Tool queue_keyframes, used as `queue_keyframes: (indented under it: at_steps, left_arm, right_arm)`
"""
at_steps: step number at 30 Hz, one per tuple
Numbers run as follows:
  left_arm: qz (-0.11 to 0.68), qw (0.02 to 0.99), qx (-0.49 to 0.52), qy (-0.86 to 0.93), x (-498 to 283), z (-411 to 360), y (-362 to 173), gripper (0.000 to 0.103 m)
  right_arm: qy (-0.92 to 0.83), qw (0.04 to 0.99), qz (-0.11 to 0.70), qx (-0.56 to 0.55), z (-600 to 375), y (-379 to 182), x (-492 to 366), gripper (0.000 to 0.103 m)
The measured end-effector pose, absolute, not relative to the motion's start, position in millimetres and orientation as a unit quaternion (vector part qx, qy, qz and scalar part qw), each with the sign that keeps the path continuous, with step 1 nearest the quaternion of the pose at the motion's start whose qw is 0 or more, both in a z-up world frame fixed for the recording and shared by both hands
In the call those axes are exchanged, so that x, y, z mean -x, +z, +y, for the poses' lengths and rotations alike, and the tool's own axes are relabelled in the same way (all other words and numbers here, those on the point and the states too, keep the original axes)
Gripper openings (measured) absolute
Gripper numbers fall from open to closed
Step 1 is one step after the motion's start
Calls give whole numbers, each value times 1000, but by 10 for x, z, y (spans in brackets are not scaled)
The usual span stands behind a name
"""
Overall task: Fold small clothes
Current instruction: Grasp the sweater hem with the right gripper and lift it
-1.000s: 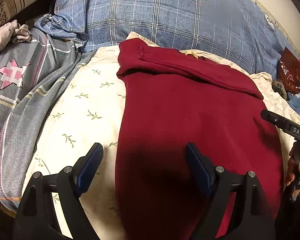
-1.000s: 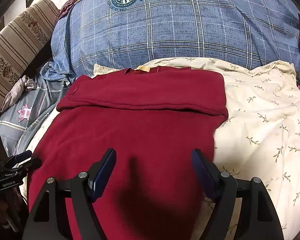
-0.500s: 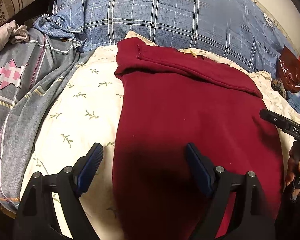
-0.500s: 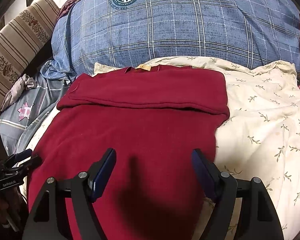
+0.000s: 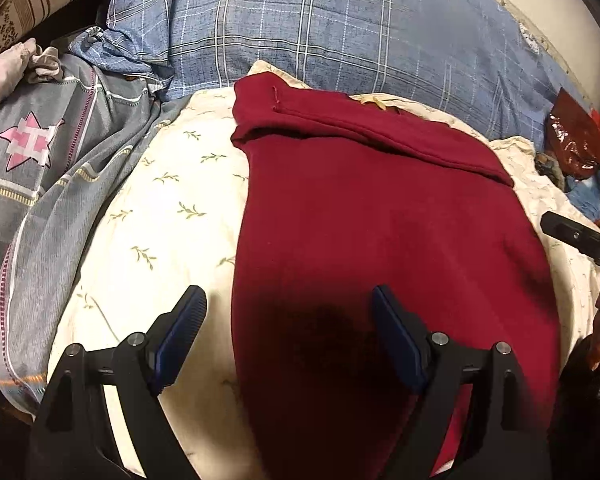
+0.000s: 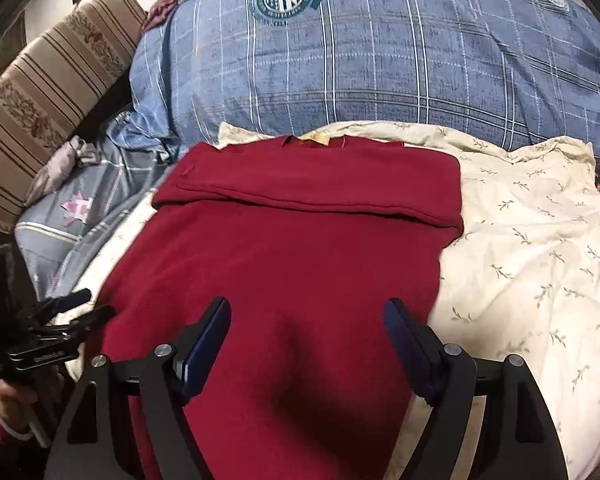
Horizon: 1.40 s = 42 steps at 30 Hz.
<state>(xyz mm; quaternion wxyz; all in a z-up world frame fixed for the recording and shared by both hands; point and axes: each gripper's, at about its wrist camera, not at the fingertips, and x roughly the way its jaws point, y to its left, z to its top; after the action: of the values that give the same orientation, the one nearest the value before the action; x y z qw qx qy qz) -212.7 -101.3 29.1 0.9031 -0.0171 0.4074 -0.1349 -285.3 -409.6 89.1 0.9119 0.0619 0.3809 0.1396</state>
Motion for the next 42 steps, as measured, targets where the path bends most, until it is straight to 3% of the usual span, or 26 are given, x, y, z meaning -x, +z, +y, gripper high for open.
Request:
queue_keyframes:
  at_steps: [13, 23, 24, 25, 26, 32, 38, 41, 42]
  left_arm:
    - [462, 871, 37, -164, 2451, -930, 128, 84]
    - [471, 867, 35, -160, 2544, -875, 78, 84]
    - [470, 867, 36, -159, 2546, -877, 78, 84]
    - [469, 868, 37, -159, 2549, -877, 83, 84]
    - [469, 868, 37, -159, 2550, -877, 83, 84]
    - [475, 863, 45, -162, 2588, -819, 119, 84]
    - [489, 855, 35, -169, 2648, -821, 84, 84]
    - [490, 854, 32, -171, 2650, -839, 80, 84]
    - [490, 854, 36, -172, 2645, -835, 74, 84]
  right_arm:
    - [156, 873, 441, -138, -4639, 588, 3538, 85]
    - [209, 822, 499, -179, -4594, 212, 3778, 72]
    - [206, 831, 491, -163, -4541, 224, 3785, 62]
    - [202, 840, 483, -143, -4478, 248, 3786, 45]
    - [197, 845, 479, -131, -4440, 263, 3773, 6]
    - [172, 860, 470, -98, -4465, 416, 3821, 7]
    - [140, 853, 480, -146, -4812, 350, 3795, 8]
    - [155, 835, 501, -169, -4807, 243, 3785, 19]
    - [162, 831, 503, -173, -4808, 244, 3789, 29]
